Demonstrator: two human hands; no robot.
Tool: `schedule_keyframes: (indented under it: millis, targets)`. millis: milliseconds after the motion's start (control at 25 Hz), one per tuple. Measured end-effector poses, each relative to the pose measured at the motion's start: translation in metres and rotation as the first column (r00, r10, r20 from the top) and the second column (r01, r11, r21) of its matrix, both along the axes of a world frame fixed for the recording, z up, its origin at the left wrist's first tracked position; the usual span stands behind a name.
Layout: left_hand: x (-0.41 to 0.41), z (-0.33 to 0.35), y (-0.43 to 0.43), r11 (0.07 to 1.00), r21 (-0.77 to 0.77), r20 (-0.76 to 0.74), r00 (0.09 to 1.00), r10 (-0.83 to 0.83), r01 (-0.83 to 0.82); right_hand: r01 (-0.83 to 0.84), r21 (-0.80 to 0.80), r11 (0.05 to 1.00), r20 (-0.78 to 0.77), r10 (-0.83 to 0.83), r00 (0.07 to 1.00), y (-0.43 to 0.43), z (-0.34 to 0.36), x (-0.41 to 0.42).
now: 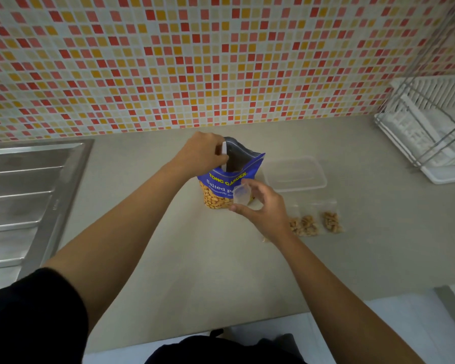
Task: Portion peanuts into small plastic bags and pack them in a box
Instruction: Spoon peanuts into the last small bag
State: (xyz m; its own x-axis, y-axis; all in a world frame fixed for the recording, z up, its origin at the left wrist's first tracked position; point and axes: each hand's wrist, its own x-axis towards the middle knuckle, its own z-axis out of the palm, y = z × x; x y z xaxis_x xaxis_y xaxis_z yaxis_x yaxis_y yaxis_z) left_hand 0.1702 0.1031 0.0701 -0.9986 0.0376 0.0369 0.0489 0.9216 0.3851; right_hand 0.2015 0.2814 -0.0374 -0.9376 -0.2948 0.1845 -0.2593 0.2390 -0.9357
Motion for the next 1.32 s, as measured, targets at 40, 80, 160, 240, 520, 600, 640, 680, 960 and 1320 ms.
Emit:
schedule_keyframes:
  millis: [40,80,160,240,520,600,640,680,960,1320]
  targets:
    - [-0.001,0.003,0.0,1.0,0.006,-0.034,0.999,0.003,-0.003,0.013,0.001,1.0,-0.041,-0.013,0.999,0.0,0.0,-0.001]
    - [-0.002,0.007,-0.001,1.0,0.021,-0.095,0.995,0.025,-0.024,0.019,0.0,1.0,-0.082,-0.019,0.996,-0.001,0.0,-0.002]
    - [-0.006,0.011,-0.003,0.998,0.043,-0.202,0.977,0.061,-0.053,0.024,0.01,1.0,-0.142,-0.022,0.99,-0.002,0.001,-0.005]
    - [-0.009,0.011,-0.004,0.999,0.009,-0.174,0.984,0.036,-0.035,0.04,0.036,0.999,-0.17,-0.033,0.985,-0.003,0.004,-0.006]
    - [-0.018,-0.012,0.017,0.984,-0.178,0.129,0.991,0.018,0.005,0.032,0.115,0.993,-0.2,-0.009,0.98,0.005,0.017,-0.018]
    - [-0.022,-0.016,0.017,0.989,-0.006,0.151,0.977,0.148,-0.149,0.04,0.139,0.989,-0.224,-0.008,0.975,0.008,0.02,-0.02]
    - [-0.023,-0.016,0.015,0.965,0.137,0.187,0.962,0.199,-0.226,0.044,0.147,0.988,-0.232,-0.009,0.973,0.01,0.02,-0.021]
    - [-0.023,-0.015,0.015,0.913,0.287,0.228,0.947,0.228,-0.289,0.045,0.153,0.987,-0.231,-0.009,0.973,0.011,0.02,-0.022]
    - [-0.011,0.0,0.003,0.595,0.696,0.302,0.916,0.266,-0.402,0.053,0.137,0.989,-0.258,-0.016,0.966,0.013,0.02,-0.022]
    - [0.005,0.003,-0.017,0.308,0.827,0.343,0.856,0.387,-0.471,0.071,0.073,0.995,-0.217,-0.054,0.975,0.012,0.023,-0.009]
